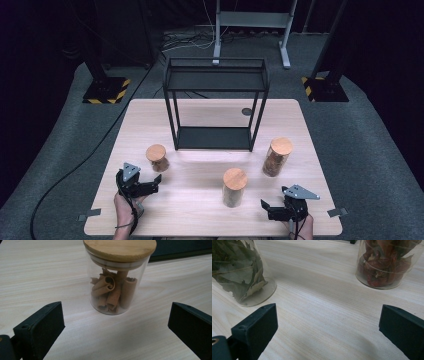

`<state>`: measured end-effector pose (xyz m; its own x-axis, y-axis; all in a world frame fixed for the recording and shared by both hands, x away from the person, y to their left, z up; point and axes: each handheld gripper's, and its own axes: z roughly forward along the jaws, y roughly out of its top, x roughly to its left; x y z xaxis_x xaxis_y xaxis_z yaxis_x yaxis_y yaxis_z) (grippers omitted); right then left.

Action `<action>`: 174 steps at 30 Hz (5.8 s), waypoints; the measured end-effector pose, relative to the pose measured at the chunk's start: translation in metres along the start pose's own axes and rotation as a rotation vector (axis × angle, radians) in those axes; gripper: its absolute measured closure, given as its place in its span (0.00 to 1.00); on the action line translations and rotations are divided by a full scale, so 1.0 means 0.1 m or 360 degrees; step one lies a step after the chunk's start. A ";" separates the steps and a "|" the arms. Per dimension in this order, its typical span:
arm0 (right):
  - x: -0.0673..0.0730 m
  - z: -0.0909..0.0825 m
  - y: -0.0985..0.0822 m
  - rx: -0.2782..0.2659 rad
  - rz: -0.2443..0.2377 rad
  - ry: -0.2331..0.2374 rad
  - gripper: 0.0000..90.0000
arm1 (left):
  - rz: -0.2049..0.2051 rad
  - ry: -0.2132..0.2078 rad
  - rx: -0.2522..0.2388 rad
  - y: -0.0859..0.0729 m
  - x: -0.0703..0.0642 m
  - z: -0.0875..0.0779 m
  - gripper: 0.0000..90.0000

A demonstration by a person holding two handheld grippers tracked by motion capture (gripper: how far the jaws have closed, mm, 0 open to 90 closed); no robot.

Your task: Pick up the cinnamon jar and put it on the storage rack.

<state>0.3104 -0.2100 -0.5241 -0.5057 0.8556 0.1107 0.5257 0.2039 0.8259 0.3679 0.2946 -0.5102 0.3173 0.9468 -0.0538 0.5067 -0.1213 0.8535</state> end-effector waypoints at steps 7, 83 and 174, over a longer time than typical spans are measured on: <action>0.00 0.00 0.00 -0.0002 0.0002 -0.0001 0.01 | 0.0020 0.0023 -0.0018 0.09 -0.01 0.11 0.00; 0.00 0.00 0.00 0.0004 -0.0001 0.0001 0.02 | 0.0085 -0.0020 -0.0100 0.36 -0.12 0.43 0.28; 0.00 0.01 0.00 0.0010 -0.0003 -0.0007 0.02 | 0.0215 -0.0154 -0.0127 0.60 -0.49 0.42 0.28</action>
<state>0.3108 -0.2097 -0.5242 -0.5033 0.8575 0.1068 0.5293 0.2083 0.8225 0.4164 0.2282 -0.4783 0.4559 0.8899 0.0178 0.3904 -0.2179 0.8945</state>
